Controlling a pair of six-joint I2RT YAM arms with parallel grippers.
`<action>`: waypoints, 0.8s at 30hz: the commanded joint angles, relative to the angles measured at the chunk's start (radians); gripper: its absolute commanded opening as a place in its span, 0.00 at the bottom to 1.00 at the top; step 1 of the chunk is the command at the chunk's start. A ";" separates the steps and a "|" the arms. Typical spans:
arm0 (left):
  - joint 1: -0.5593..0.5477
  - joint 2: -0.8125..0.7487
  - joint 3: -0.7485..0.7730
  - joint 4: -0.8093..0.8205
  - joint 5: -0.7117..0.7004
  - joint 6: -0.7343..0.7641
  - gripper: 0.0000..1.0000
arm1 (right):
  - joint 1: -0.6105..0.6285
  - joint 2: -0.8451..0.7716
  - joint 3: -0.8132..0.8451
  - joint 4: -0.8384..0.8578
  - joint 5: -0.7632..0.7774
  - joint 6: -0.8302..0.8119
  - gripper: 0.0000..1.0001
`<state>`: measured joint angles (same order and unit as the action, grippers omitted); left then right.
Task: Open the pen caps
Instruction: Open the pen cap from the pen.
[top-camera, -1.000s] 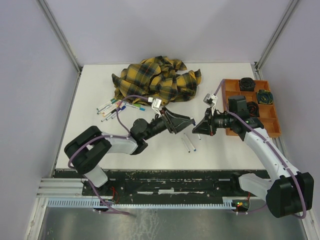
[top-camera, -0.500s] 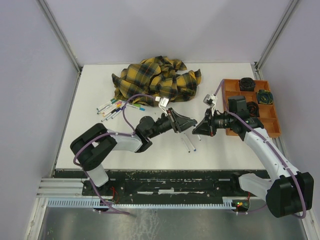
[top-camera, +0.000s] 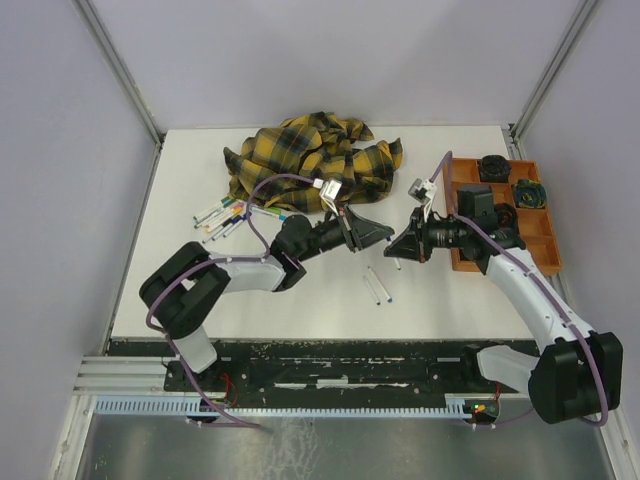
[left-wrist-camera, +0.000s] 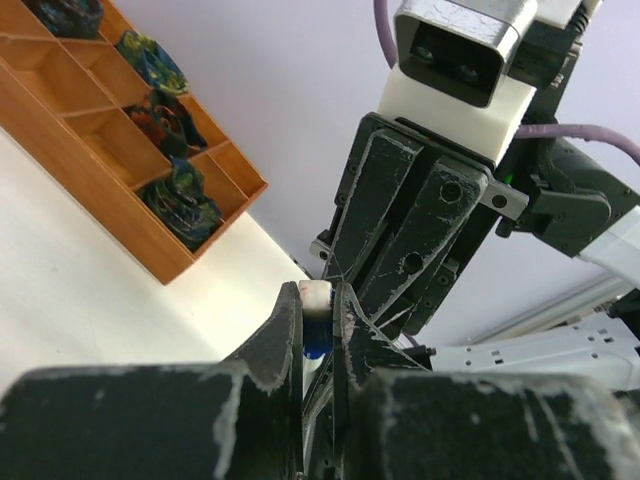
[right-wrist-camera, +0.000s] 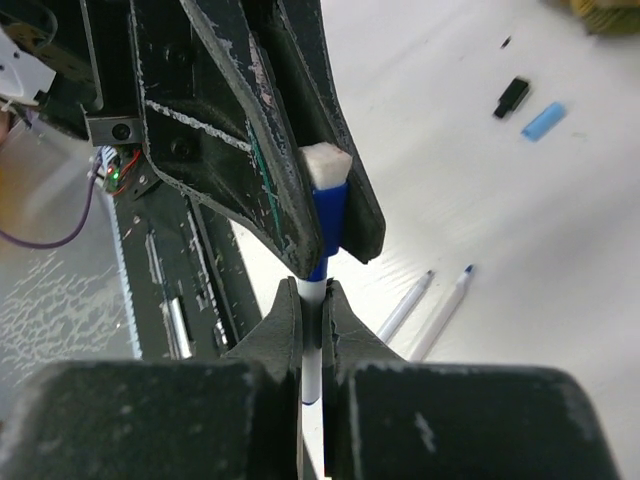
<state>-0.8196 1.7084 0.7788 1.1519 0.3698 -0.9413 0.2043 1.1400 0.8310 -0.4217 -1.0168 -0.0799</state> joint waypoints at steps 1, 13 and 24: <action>0.120 -0.015 0.157 0.049 -0.155 0.000 0.03 | 0.004 0.038 0.019 -0.039 -0.003 -0.001 0.00; 0.232 0.052 0.261 0.089 -0.249 -0.048 0.03 | 0.003 0.123 0.038 -0.072 0.051 -0.003 0.00; 0.255 0.038 0.262 -0.451 -0.303 -0.019 0.03 | 0.001 0.181 0.045 -0.049 0.411 0.020 0.00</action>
<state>-0.5583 1.7737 1.0229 1.0225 0.1146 -0.9691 0.2073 1.2995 0.8600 -0.4904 -0.7776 -0.0723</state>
